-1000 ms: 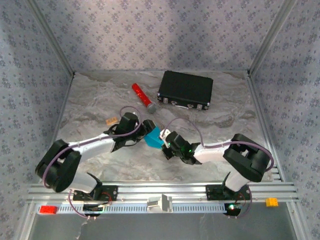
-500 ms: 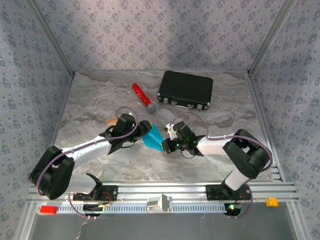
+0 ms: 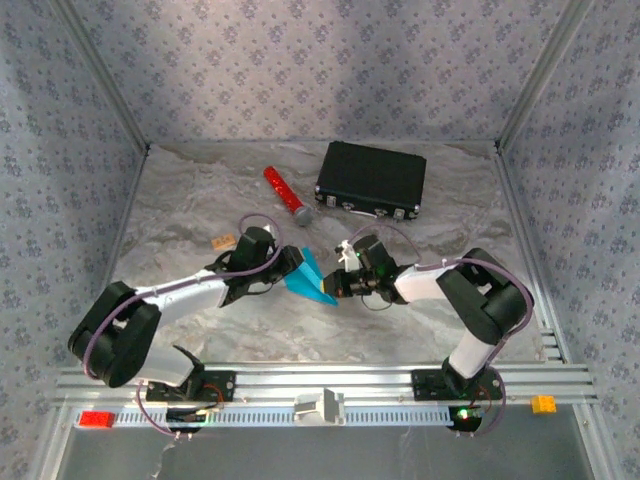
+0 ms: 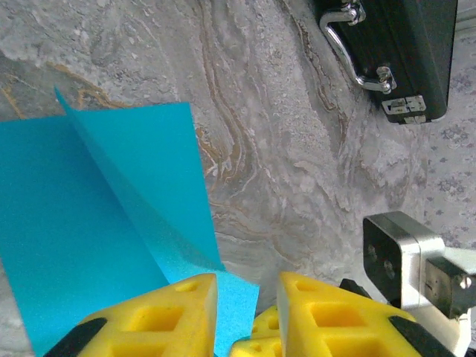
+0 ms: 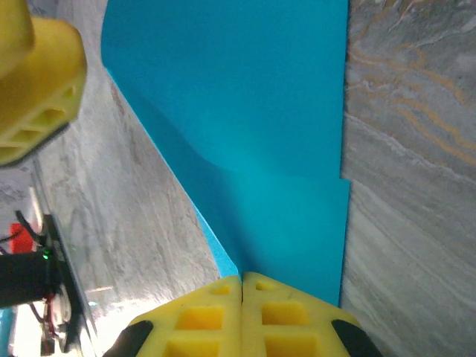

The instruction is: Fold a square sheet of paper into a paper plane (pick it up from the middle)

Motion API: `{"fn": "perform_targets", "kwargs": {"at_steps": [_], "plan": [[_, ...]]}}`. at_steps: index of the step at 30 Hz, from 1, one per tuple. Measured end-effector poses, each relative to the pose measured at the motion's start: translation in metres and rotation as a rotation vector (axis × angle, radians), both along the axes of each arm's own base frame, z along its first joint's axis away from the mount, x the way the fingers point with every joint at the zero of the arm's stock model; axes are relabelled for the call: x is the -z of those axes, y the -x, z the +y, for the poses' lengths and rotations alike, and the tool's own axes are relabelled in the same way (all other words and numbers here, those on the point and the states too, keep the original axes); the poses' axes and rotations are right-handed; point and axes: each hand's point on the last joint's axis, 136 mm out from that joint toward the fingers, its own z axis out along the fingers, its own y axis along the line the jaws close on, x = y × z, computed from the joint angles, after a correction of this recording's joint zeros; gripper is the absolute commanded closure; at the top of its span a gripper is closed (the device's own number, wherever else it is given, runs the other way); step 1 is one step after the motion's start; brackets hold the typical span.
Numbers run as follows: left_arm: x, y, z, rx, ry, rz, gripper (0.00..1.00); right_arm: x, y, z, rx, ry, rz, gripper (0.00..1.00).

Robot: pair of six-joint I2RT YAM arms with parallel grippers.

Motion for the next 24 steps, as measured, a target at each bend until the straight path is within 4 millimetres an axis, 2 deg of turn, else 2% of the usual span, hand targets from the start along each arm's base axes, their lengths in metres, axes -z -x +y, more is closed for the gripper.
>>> {"fn": "perform_targets", "kwargs": {"at_steps": [10, 24], "plan": [[0.006, -0.001, -0.013, 0.045, 0.049, -0.003, 0.80, 0.002, -0.006, 0.000, 0.053, -0.058, 0.075, 0.97], [0.028, -0.008, -0.021, 0.047, 0.063, 0.023, 0.83, 0.003, -0.008, 0.001, 0.072, -0.087, 0.111, 0.96]]}}
